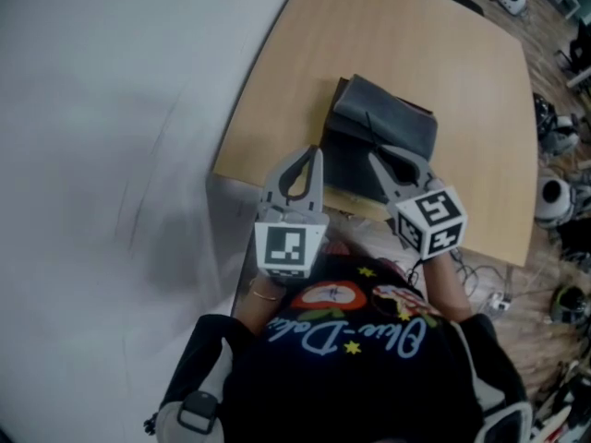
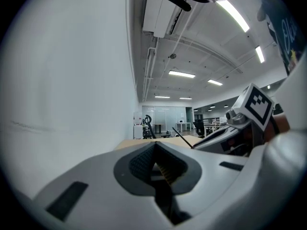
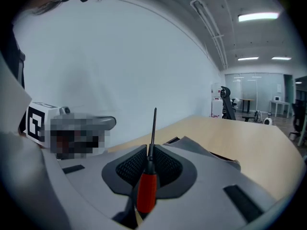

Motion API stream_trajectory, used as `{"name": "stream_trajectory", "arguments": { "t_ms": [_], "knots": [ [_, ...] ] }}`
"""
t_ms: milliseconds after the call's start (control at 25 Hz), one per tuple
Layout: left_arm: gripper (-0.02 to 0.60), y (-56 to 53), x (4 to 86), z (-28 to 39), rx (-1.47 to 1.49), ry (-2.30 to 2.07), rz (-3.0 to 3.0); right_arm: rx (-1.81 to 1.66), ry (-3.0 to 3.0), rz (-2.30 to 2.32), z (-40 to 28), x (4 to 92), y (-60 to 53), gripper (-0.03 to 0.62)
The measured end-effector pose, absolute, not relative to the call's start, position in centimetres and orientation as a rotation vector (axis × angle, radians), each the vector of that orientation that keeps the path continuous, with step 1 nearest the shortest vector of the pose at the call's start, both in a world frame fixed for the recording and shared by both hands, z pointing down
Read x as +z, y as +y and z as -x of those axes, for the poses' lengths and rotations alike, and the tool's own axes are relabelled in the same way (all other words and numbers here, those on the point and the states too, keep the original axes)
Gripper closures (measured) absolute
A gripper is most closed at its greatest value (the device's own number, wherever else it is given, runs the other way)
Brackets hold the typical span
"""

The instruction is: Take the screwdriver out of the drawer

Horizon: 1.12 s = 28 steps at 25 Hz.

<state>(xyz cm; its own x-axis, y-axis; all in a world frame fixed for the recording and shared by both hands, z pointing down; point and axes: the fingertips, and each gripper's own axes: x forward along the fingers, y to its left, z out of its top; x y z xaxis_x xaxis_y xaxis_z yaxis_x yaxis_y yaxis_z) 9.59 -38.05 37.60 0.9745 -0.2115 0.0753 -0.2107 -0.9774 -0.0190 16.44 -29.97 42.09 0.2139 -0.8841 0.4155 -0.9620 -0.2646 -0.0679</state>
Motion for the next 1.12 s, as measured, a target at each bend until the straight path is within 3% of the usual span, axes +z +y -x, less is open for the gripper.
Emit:
{"name": "stream_trajectory", "arguments": {
  "t_ms": [400,1120],
  "knots": [
    [0.581,-35.7,37.3,-10.7,-0.108,0.229,3.104,0.423,-1.787,-2.359,-16.2,37.8,-28.7,0.543],
    [0.581,-35.8,37.3,-9.2,-0.109,0.301,3.105,0.412,-1.802,-2.346,-15.7,37.6,-28.1,0.543]
  ]
}}
